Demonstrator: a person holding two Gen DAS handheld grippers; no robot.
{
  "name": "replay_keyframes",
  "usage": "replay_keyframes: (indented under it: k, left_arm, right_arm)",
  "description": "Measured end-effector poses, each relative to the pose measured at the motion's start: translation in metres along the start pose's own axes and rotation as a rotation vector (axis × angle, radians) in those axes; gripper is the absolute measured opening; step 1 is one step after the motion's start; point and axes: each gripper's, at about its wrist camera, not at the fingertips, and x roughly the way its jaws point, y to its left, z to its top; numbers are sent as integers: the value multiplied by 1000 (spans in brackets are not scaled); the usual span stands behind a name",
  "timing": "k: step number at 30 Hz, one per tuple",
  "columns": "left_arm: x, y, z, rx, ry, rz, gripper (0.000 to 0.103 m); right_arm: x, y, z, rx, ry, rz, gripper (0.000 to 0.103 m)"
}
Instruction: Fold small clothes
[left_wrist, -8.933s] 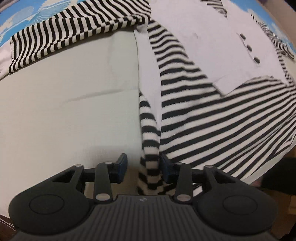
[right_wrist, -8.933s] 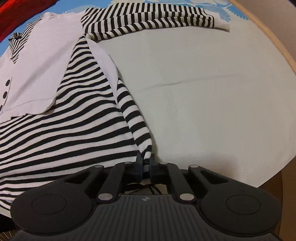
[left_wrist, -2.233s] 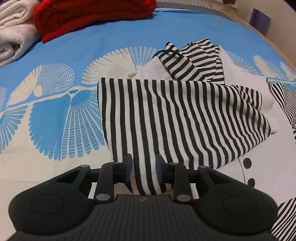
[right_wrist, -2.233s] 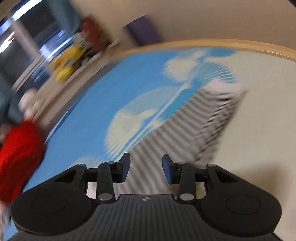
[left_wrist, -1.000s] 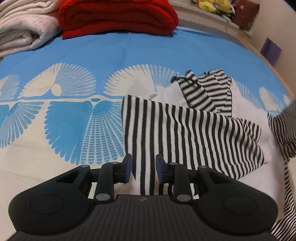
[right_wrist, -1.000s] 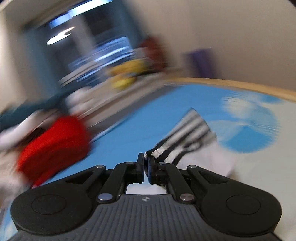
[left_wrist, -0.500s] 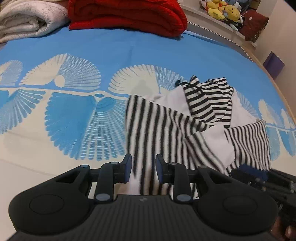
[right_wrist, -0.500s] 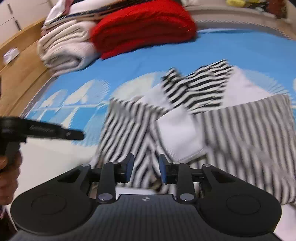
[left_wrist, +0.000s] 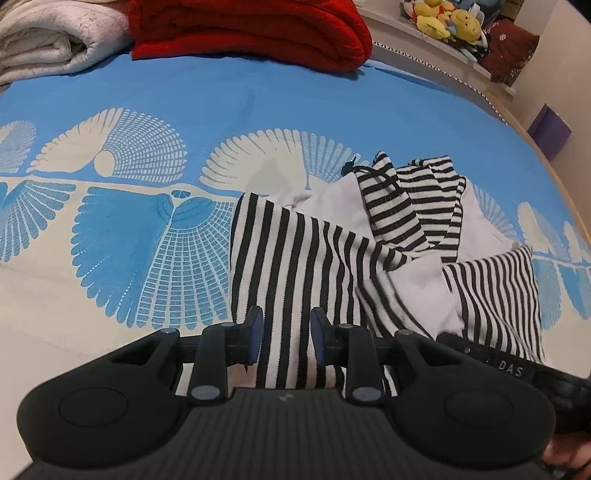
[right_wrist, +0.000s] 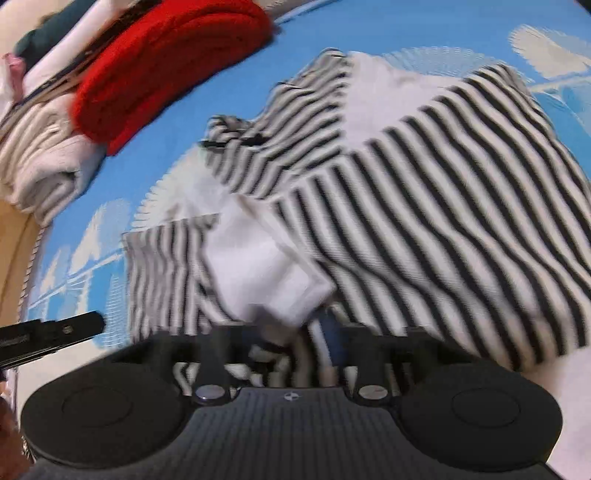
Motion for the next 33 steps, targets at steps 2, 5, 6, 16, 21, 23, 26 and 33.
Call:
replay_keyframes:
  k: [2,5,6,16,21,23,26,33]
  left_arm:
    - [-2,5,2,-28,-6,-14,31]
    - [-7,20,9,-118,-25,-59,31]
    - [-9,26,11,-162,-32,-72,33]
    - [17,20,1,-137,97,-81,36]
    - [38,-2,-18,-42,166,-76,36]
    - [46,-10,-24,-1,190,-58,36]
    - [44,-14,-23,13,160,-39,36]
    - [0,-19,-5,56,-56,-91,35]
  right_arm:
    - [-9,22,-2,-99,-66,73,2]
    - [-23,52,-7,-250,-64,361,2]
    - [-23,59,-9,-292,-26,403,2]
    - [-8,0,9,-28,12,25,26]
    - [-5,-49,15,73,-14,-288,23]
    - [-5,-66,15,148,0,-262,22]
    - [-18,-58,17,127,-29,-262,23]
    - [-31,-59,28,166,-64,-198,24]
